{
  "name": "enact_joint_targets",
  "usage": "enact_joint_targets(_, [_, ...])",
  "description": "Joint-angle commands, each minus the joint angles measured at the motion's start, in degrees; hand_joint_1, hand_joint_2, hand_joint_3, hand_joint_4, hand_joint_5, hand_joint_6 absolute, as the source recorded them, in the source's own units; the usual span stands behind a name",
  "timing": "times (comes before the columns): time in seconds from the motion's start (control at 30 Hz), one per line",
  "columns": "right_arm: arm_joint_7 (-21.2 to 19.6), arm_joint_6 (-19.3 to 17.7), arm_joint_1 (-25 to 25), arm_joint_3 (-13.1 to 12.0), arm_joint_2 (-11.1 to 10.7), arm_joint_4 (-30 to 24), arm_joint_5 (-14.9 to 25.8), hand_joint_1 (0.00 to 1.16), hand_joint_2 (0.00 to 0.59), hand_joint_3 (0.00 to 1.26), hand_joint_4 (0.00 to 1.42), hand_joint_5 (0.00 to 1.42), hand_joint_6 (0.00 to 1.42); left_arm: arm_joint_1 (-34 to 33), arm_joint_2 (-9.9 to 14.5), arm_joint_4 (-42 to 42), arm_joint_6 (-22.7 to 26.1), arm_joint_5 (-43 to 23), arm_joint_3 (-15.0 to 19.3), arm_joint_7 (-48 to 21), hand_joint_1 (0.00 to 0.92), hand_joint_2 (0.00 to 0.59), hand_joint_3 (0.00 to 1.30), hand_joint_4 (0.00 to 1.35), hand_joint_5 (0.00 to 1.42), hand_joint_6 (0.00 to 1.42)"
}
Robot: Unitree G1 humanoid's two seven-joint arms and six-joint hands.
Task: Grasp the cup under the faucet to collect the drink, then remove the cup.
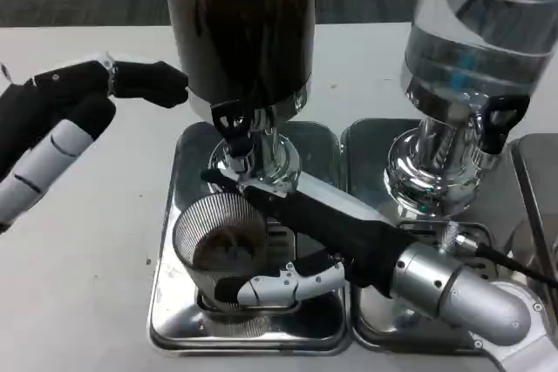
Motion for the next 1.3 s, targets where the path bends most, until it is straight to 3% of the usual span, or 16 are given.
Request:
enact_joint_targets(0.03, [0.1, 0.1, 0.0, 0.2, 0.1, -0.6, -0.7, 0.61, 0.163, 0.0, 0.0, 0.0, 0.08, -0.2, 0.4, 0.2, -1.0, -0.3, 0.5, -0.5, 0.0, 0.211, 0.45, 0.41, 0.37, 0.21])
enact_joint_targets(0.3, [-0.5, -0.1, 1.0, -0.5, 0.6, -1.3, -0.4, 0.62, 0.163, 0.0, 0.0, 0.0, 0.08, 0.0, 0.5, 0.5, -0.8, -0.5, 0.7, -0.6, 0.0, 0.212, 0.45, 0.41, 0.37, 0.21])
enact_joint_targets(0.77, [-1.5, -1.4, 2.2, -0.4, 0.8, -2.7, -1.5, 0.61, 0.169, 0.0, 0.0, 0.0, 0.08, 4.4, -0.6, 1.4, -0.9, -0.2, 4.5, 0.4, 0.0, 0.212, 0.45, 0.41, 0.37, 0.21])
enact_joint_targets(1.3, [-3.8, -1.4, 2.9, 0.9, 1.6, -3.4, -5.0, 0.61, 0.171, 0.0, 0.0, 0.0, 0.08, 7.7, -1.5, 2.8, -1.3, 0.3, 4.5, 0.6, 0.0, 0.211, 0.46, 0.42, 0.38, 0.22])
